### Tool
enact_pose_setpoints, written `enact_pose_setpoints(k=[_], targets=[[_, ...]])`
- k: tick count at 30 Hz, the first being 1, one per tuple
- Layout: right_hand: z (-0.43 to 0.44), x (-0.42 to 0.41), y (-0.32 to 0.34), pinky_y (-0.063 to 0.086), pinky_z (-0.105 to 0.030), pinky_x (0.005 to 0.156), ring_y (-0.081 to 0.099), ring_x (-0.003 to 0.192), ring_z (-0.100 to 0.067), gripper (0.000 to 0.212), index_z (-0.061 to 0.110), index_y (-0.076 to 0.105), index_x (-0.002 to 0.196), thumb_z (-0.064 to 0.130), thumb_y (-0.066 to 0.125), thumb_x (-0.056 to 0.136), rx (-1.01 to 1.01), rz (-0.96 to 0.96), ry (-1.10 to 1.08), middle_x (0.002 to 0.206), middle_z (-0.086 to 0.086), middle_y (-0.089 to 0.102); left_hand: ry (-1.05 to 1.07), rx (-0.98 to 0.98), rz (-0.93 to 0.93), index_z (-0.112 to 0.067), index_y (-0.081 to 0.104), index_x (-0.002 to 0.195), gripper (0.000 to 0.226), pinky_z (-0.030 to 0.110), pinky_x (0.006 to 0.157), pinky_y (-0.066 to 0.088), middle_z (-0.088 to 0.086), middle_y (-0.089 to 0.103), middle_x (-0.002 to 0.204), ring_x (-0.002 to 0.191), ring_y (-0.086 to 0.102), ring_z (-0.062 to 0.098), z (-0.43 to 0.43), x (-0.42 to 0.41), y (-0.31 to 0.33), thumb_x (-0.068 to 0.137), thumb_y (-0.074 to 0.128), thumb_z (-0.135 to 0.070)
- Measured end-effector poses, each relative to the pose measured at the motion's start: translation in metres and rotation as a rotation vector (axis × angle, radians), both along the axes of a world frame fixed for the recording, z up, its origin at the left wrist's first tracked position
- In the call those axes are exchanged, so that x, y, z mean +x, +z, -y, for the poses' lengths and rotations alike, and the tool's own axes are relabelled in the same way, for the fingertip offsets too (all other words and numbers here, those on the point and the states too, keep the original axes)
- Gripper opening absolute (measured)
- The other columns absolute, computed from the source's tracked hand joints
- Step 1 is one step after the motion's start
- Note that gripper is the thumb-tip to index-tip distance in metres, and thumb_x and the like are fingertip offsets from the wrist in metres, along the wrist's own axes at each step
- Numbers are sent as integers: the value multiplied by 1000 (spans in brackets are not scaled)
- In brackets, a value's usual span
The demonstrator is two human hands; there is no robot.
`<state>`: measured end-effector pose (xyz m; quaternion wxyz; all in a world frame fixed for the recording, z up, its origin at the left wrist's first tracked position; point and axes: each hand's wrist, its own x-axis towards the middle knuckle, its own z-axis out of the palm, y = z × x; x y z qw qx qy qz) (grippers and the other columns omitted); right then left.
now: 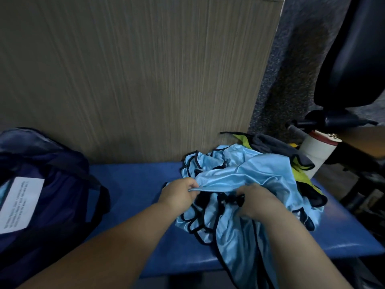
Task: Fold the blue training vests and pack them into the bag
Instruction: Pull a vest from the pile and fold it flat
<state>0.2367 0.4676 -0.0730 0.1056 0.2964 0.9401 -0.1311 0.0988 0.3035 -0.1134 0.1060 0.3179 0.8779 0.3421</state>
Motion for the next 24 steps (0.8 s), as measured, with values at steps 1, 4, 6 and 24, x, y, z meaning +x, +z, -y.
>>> enact_pose_setpoints(k=[1,4,6,24], targets=[[-3,0,-1,51,-34,89,59,108,-21,37,37,61,117,25,67,83,22,-55,-8,125,3,54,5,36,21,-29,61,89,6,20,63,43,-13,61,82,79,58,9,2,-1,2,95,60,-28],[-11,6,12,46,-22,64,62,83,-13,18,39,60,84,22,64,87,-121,-403,-94,87,9,64,79,213,143,-24,62,87,10,23,63,41,-6,62,84,80,57,12,7,-5,20,96,59,-27],[-16,14,23,43,-19,59,60,72,-11,24,35,60,80,12,64,86,-271,-642,-191,77,8,64,119,342,243,-23,62,81,14,27,65,41,-5,62,78,75,55,12,15,-11,40,95,61,-27],[68,-18,161,51,-31,53,52,44,-15,33,17,45,73,31,69,90,-864,-1149,-299,54,-1,47,198,873,404,-15,64,93,25,36,82,54,6,72,90,83,69,21,120,-25,205,98,55,-38]])
